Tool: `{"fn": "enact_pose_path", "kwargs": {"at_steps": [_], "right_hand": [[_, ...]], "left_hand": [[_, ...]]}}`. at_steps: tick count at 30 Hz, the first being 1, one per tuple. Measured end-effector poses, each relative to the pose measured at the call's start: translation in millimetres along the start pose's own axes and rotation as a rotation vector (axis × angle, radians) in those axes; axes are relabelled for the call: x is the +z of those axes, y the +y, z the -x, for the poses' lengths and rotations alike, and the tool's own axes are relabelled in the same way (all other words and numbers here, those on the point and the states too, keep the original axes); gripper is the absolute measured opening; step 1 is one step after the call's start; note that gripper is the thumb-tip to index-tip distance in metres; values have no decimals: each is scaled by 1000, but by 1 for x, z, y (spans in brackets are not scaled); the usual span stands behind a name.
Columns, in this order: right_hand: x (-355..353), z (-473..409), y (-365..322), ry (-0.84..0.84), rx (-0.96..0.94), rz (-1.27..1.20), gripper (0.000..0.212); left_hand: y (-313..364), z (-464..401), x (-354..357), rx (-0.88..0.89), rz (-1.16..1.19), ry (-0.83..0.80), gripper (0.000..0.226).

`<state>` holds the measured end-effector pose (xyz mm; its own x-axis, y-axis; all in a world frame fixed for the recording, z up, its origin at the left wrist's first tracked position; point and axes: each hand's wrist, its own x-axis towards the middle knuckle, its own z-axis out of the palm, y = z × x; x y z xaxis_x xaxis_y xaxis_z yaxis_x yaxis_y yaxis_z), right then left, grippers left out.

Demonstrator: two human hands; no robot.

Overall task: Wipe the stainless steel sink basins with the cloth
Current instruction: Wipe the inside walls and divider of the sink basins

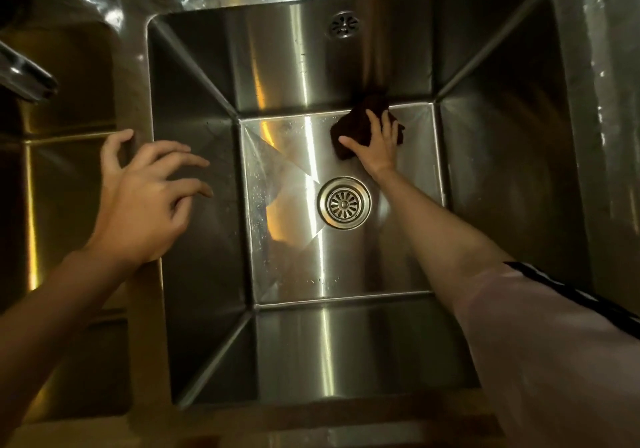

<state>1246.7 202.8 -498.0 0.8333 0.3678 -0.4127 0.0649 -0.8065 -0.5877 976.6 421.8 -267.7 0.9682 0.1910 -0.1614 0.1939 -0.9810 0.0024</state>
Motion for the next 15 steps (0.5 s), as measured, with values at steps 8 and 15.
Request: {"fn": "enact_pose_path", "kwargs": {"at_steps": [8,15], "right_hand": [[50,-2,-53,-297,-406,399,88],[92,-6,-117,-507,-634,534,89]], "left_hand": [[7,0,-10,16,87,55,41],[8,0,-11,22,98,86,33]]}}
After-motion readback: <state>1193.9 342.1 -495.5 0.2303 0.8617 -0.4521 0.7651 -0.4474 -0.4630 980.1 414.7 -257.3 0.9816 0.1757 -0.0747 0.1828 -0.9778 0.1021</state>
